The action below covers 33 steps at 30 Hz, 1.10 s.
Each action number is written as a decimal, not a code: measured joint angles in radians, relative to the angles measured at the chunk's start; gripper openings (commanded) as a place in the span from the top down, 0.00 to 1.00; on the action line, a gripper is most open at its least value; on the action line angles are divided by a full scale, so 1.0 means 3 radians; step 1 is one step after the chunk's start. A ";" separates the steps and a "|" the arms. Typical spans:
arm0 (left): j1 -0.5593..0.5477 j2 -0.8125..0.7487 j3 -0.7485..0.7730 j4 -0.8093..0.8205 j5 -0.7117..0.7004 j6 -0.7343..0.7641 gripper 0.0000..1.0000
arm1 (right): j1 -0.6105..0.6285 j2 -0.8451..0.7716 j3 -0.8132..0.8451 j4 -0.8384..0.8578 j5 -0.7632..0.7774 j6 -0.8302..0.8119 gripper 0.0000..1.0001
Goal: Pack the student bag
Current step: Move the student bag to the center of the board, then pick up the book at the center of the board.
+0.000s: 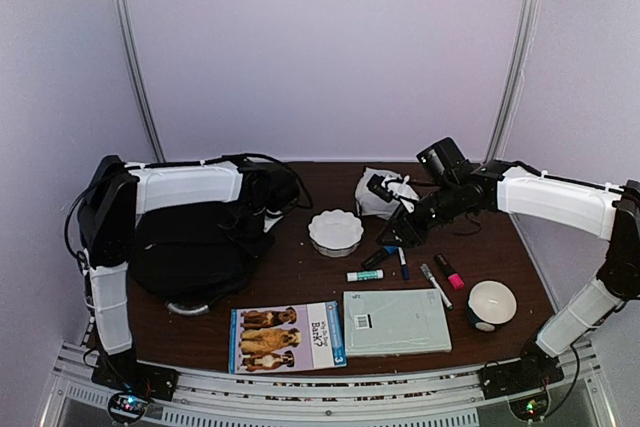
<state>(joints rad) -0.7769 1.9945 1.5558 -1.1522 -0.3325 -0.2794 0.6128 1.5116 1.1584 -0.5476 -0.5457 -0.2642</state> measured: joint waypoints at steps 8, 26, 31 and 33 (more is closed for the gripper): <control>0.0301 0.0205 0.0572 0.0408 0.0429 0.0533 0.29 | 0.0000 0.0000 0.0001 -0.0009 0.0014 -0.0011 0.58; 0.0331 -0.1715 -0.0933 0.0697 0.0535 0.1049 0.33 | 0.0019 0.0080 0.0001 -0.0038 -0.0193 -0.0196 0.55; 0.0331 -0.1759 -0.1132 0.0701 0.1050 0.0975 0.34 | 0.0076 0.0103 0.0001 -0.0085 -0.0198 -0.0262 0.56; 0.0327 -0.1778 -0.1176 0.0713 0.1230 0.0890 0.34 | 0.0113 0.0108 0.0001 -0.0120 -0.0184 -0.0300 0.56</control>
<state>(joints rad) -0.6788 1.4612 1.2030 -0.9382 0.0364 -0.0124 0.6468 1.5440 1.1587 -0.5835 -0.6010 -0.3542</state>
